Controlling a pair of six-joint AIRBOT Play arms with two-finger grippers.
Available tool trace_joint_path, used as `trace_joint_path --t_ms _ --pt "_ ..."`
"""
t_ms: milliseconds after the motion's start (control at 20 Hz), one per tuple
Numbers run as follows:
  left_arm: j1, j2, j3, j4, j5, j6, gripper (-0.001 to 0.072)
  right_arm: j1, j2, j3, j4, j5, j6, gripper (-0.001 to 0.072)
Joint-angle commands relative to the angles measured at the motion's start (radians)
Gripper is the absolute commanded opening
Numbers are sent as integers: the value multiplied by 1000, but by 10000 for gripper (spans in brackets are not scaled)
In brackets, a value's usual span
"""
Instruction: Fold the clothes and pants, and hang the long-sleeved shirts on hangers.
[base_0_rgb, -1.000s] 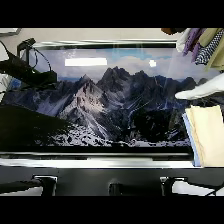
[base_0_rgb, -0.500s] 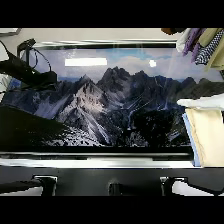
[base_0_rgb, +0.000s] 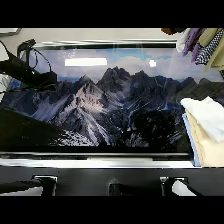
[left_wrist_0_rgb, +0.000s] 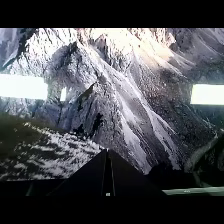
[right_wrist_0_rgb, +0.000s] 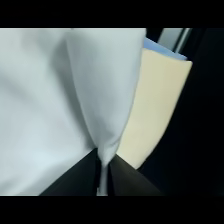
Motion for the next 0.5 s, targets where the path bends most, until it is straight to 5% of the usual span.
trace_joint_path --t_ms 0,450 --pt "0 -1 0 0 0 0 19 -105 78 -203 -29 -86 12 28" --pt "0 -3 0 1 0 0 19 -161 92 -320 1 -164 -24 31"
